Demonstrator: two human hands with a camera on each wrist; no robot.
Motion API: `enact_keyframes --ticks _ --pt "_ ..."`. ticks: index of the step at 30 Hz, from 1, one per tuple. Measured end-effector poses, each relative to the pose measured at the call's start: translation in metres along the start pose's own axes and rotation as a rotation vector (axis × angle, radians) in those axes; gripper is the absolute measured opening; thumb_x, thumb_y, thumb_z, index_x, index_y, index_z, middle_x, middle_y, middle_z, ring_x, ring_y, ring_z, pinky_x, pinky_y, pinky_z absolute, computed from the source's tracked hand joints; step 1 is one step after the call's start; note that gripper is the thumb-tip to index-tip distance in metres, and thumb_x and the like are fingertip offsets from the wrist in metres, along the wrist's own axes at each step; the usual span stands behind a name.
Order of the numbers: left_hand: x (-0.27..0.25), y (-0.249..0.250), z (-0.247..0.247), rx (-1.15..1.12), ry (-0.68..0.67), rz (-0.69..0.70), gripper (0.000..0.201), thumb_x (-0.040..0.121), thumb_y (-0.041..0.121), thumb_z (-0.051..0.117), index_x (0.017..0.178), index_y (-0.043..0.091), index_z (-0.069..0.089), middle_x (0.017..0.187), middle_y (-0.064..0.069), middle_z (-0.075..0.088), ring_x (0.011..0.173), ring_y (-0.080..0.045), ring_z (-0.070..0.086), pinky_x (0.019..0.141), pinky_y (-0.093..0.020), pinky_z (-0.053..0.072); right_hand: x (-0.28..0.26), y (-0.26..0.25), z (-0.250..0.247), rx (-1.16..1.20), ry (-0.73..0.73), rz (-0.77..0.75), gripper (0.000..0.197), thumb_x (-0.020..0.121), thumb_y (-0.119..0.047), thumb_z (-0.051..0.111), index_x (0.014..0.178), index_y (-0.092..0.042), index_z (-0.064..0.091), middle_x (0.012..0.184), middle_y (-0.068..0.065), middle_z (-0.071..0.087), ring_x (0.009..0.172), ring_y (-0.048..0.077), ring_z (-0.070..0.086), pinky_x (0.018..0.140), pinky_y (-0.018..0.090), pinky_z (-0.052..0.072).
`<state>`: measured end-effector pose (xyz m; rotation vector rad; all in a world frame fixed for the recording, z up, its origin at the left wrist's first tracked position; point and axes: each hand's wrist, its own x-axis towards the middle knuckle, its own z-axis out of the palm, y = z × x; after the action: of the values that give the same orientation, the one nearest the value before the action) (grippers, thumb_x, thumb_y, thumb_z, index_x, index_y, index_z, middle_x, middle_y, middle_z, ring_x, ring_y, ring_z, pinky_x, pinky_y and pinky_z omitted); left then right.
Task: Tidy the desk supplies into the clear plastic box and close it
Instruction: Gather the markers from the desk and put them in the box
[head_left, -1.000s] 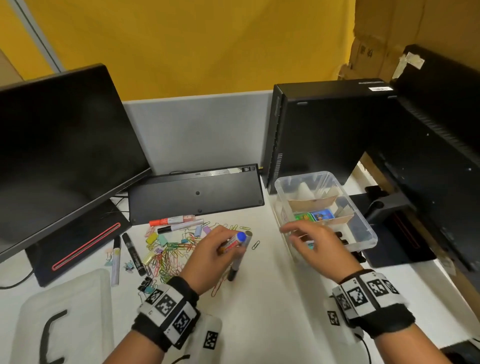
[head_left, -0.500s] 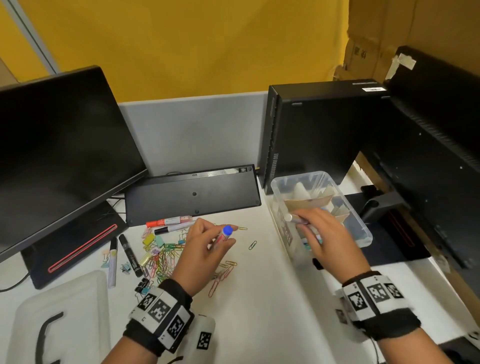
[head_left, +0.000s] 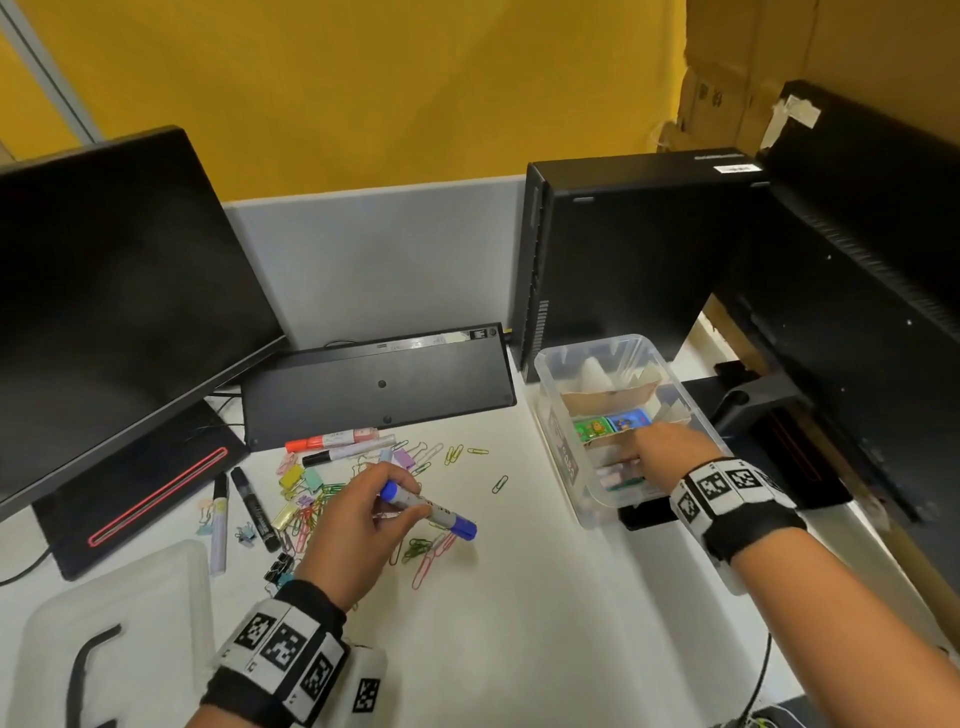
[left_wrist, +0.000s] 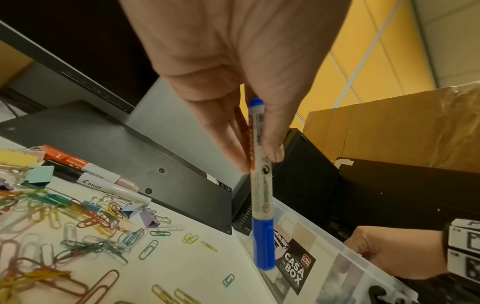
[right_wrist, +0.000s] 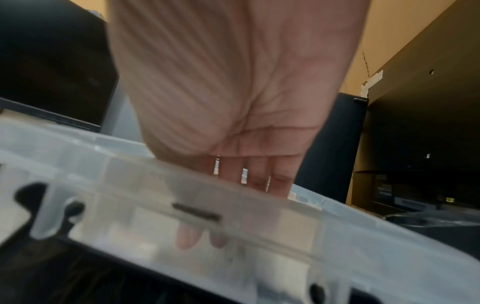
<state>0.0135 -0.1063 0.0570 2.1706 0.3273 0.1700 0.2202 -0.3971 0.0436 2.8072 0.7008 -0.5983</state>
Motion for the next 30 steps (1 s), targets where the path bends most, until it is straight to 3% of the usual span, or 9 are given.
enact_keyframes --ticks 4,9,13,17,21,23,26,28,30 --pt "-0.002 0.001 0.003 -0.036 0.073 0.004 0.015 0.077 0.025 0.072 0.089 0.029 0.064 0.084 0.011 0.067 0.077 -0.002 0.062 0.068 -0.022 0.055 -0.011 0.007 0.008 0.114 0.141 0.038 0.024 0.093 -0.029 0.046 0.101 -0.032 0.068 0.106 0.0 0.067 0.091 0.02 0.062 0.082 0.034 0.053" --pt "-0.003 0.027 0.021 -0.234 0.168 -0.01 0.022 0.072 0.026 0.073 0.094 0.024 0.071 0.079 0.005 0.069 0.058 0.003 0.057 0.053 -0.008 0.045 -0.042 0.022 0.041 0.382 0.735 0.293 0.031 0.091 -0.018 0.049 0.12 -0.017 0.061 0.119 0.005 0.062 0.108 0.025 0.053 0.09 0.042 0.046" --pt "0.016 0.059 0.065 -0.377 0.122 -0.03 0.025 0.067 0.043 0.072 0.089 0.032 0.073 0.083 0.011 0.072 0.076 0.001 0.061 0.07 -0.018 0.049 -0.038 0.018 0.075 0.588 0.669 0.436 0.05 0.098 -0.027 0.038 0.144 -0.008 0.032 0.148 0.012 0.036 0.135 0.03 0.034 0.107 0.046 0.033" --pt "0.048 0.077 0.127 -0.14 0.072 0.014 0.024 0.07 0.058 0.069 0.09 0.045 0.069 0.087 0.017 0.063 0.095 -0.006 0.049 0.085 -0.024 0.039 -0.034 0.013 0.084 0.692 0.7 0.429 0.052 0.1 -0.028 0.03 0.148 -0.009 0.024 0.153 0.009 0.027 0.14 0.027 0.025 0.111 0.039 0.026" --pt "0.062 0.092 0.166 0.124 -0.032 -0.033 0.039 0.073 0.065 0.06 0.104 0.042 0.067 0.094 0.015 0.044 0.099 -0.012 0.03 0.096 -0.028 0.033 -0.035 0.012 0.084 0.688 0.697 0.424 0.053 0.099 -0.029 0.027 0.148 -0.009 0.023 0.153 0.008 0.026 0.139 0.025 0.025 0.111 0.039 0.028" --pt "0.063 0.095 0.176 0.249 -0.079 0.041 0.048 0.076 0.071 0.049 0.105 0.038 0.067 0.093 0.023 0.046 0.097 -0.011 0.025 0.093 -0.029 0.024 -0.036 0.012 0.083 0.676 0.697 0.419 0.053 0.099 -0.03 0.026 0.148 -0.009 0.024 0.152 0.008 0.027 0.138 0.025 0.026 0.11 0.041 0.031" --pt "0.065 0.087 0.189 0.513 -0.094 0.198 0.073 0.082 0.076 0.011 0.097 0.038 0.071 0.107 0.02 0.055 0.1 -0.015 0.033 0.083 -0.035 0.018 -0.036 0.011 0.083 0.673 0.716 0.416 0.052 0.099 -0.028 0.027 0.147 -0.007 0.026 0.151 0.009 0.029 0.136 0.027 0.029 0.109 0.044 0.036" --pt "0.064 0.082 0.187 0.636 -0.109 0.257 0.058 0.093 0.061 0.021 0.086 0.038 0.074 0.102 0.014 0.057 0.093 -0.017 0.036 0.078 -0.036 0.021 -0.036 0.011 0.084 0.665 0.724 0.423 0.051 0.099 -0.027 0.028 0.147 -0.008 0.026 0.151 0.009 0.03 0.135 0.028 0.031 0.107 0.044 0.037" --pt "0.06 0.074 0.182 0.627 -0.131 0.314 0.047 0.094 0.05 0.027 0.097 0.037 0.072 0.11 0.011 0.055 0.098 -0.018 0.035 0.082 -0.038 0.021 -0.036 0.011 0.085 0.66 0.721 0.427 0.05 0.1 -0.026 0.028 0.147 -0.008 0.025 0.151 0.009 0.029 0.135 0.027 0.031 0.108 0.043 0.036"
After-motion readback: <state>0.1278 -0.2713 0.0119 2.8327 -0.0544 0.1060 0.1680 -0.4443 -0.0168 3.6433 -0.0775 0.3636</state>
